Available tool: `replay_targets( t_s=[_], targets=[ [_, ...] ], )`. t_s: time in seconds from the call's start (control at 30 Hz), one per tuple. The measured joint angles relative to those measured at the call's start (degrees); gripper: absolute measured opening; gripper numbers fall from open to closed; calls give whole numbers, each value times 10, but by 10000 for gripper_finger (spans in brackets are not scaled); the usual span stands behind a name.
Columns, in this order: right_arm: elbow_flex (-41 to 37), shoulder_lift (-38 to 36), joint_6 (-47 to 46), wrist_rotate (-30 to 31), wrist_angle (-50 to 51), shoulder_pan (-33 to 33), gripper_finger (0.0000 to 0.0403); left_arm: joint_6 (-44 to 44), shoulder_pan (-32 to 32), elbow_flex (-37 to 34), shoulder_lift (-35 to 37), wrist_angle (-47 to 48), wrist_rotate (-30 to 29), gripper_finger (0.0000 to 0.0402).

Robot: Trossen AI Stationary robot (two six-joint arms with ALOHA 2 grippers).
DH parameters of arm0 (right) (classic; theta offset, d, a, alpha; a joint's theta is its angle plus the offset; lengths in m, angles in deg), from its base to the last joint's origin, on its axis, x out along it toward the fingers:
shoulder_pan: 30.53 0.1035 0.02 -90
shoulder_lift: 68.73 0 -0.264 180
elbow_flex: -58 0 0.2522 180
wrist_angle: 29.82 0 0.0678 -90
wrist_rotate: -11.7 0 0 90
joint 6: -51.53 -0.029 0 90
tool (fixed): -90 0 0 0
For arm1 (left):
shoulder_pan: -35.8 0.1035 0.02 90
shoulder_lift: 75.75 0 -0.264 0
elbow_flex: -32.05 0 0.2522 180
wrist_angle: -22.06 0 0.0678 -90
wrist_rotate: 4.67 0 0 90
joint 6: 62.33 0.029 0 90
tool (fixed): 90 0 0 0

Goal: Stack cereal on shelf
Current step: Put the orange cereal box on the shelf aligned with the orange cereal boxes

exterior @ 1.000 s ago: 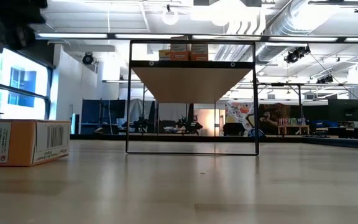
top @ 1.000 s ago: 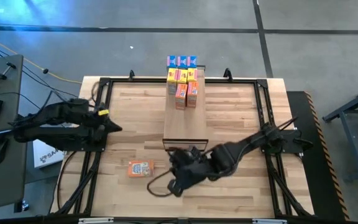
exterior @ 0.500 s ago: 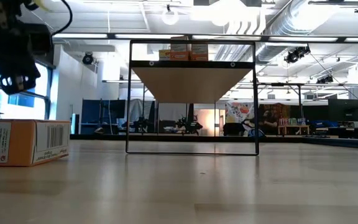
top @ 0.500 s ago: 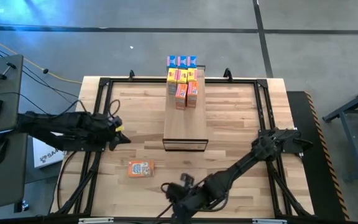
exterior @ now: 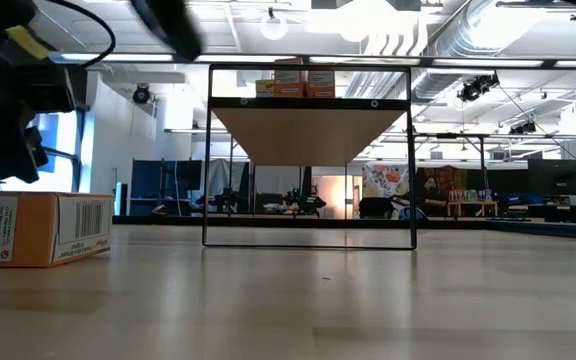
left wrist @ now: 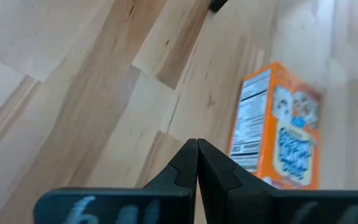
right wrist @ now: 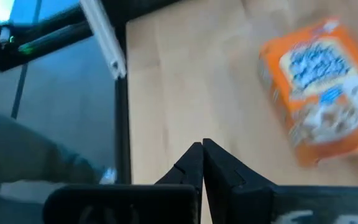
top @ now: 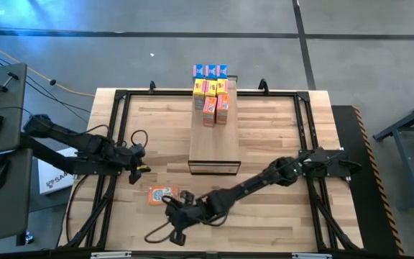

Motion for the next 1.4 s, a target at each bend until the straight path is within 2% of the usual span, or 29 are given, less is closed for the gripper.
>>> replay_targets(
  t_s=[0.2, 0.33, 0.47, 0.6, 0.77, 0.93, 1.13, 1.27, 1.33, 1.4],
  targets=[
    [0, 35, 37, 20, -72, -11, 0, -1, -70, 0, -30, -22, -47, 0],
    [1, 42, 42, 67, -66, -10, 0, -2, -112, 0, -54, -54, -91, 0],
    [1, 46, 60, 83, -58, -9, 0, -15, -147, -6, -92, -128, -93, 0],
    [1, 45, 40, 78, -30, -7, 0, -66, -183, -35, -140, -190, -101, 0],
    [10, 42, -2, 71, 15, 13, 0, -126, -218, -39, -190, -233, -126, 0],
    [10, 39, -27, 69, 25, 34, 0, -166, -256, -39, -239, -346, -128, 0],
    [10, 38, -26, 79, 26, 48, 0, -242, -301, -29, -334, -465, -170, 0],
    [10, 38, -26, 92, 31, 50, 0, -209, -313, 42, -369, -414, -205, 0],
    [10, 38, -25, 100, 37, 51, 0, -209, -309, 94, -368, -298, -231, 0],
    [10, 38, -20, 115, 40, 52, 0, -256, -300, 140, -369, -127, -258, 0]
  ],
)
